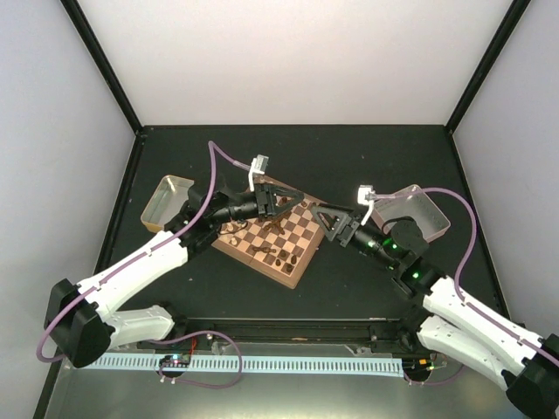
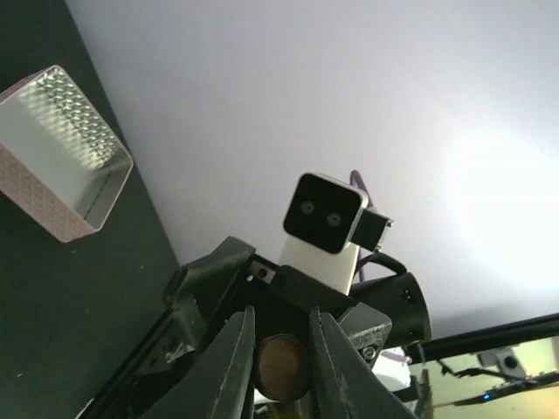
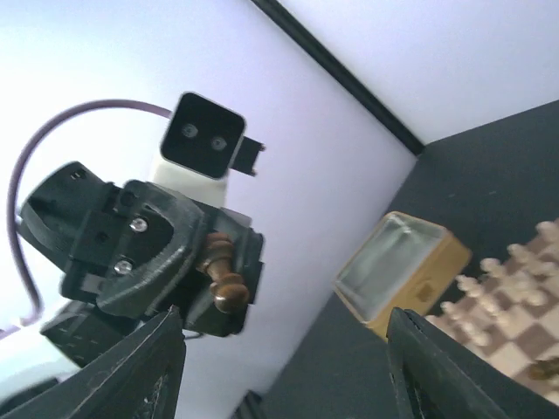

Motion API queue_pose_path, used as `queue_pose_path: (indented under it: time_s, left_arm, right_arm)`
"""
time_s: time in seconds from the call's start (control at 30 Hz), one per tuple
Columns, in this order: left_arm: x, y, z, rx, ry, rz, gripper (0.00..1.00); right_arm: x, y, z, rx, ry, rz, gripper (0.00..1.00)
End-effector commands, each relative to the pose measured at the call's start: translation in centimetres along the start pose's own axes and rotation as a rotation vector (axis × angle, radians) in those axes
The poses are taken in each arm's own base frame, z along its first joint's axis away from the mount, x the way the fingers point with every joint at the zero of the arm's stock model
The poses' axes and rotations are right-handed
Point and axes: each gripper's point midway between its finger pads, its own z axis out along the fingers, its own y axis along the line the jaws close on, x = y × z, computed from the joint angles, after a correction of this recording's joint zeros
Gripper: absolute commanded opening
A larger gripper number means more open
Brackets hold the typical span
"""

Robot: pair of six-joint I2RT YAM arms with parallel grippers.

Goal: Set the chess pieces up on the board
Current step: Place the chess piece on the chessboard.

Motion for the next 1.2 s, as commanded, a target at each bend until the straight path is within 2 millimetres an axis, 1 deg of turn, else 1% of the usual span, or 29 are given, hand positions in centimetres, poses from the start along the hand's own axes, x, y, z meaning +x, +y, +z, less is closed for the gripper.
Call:
queue_pose_path:
  time_s: [0.0, 0.13, 0.27, 0.4, 0.63, 0.8, 0.9, 1.17]
  left_arm:
    - [-2.0, -4.8, -0.6, 0.123, -0.079, -0.026, 0.08]
    - [-2.0, -5.0, -0.5, 0.145, -0.079, -0.066, 0.08]
    - [-1.8, -5.0, -0.6, 0.17, -0.072, -0.097, 0.08]
    - [-1.5, -4.9, -0.5, 0.183, -0.059, -0.116, 0.08]
    - [-1.2, -4.6, -0.6, 0.182, -0.054, -0.129, 0.08]
    - [-1.0, -4.5, -0.5, 0.181, -0.048, -0.127, 0.08]
    - [-0.9, -4.5, -0.5, 0.182, -0.044, -0.128, 0.08]
    - [-0.8, -4.1, -0.4, 0.174, -0.041, -0.134, 0.08]
  right_arm:
    - [-2.6, 5.3, 0.9, -0.192, -0.02, 0.085, 0.63]
    - [-2.8, 6.4, 1.3, -0.243, -0.001, 0.076, 0.56]
    - [-2.8, 6.0, 1.6, -0.229, -0.007, 0.096, 0.49]
    - [-2.6, 5.5, 1.9, -0.211, -0.001, 0.103, 0.47]
    - [-3.0, 5.8, 2.3, -0.213, -0.004, 0.088, 0.38]
    - [-3.3, 6.2, 2.6, -0.226, -0.012, 0.062, 0.36]
    - [-3.4, 6.1, 2.7, -0.225, -0.011, 0.059, 0.31]
    - [-3.4, 6.4, 2.8, -0.233, -0.004, 0.063, 0.1]
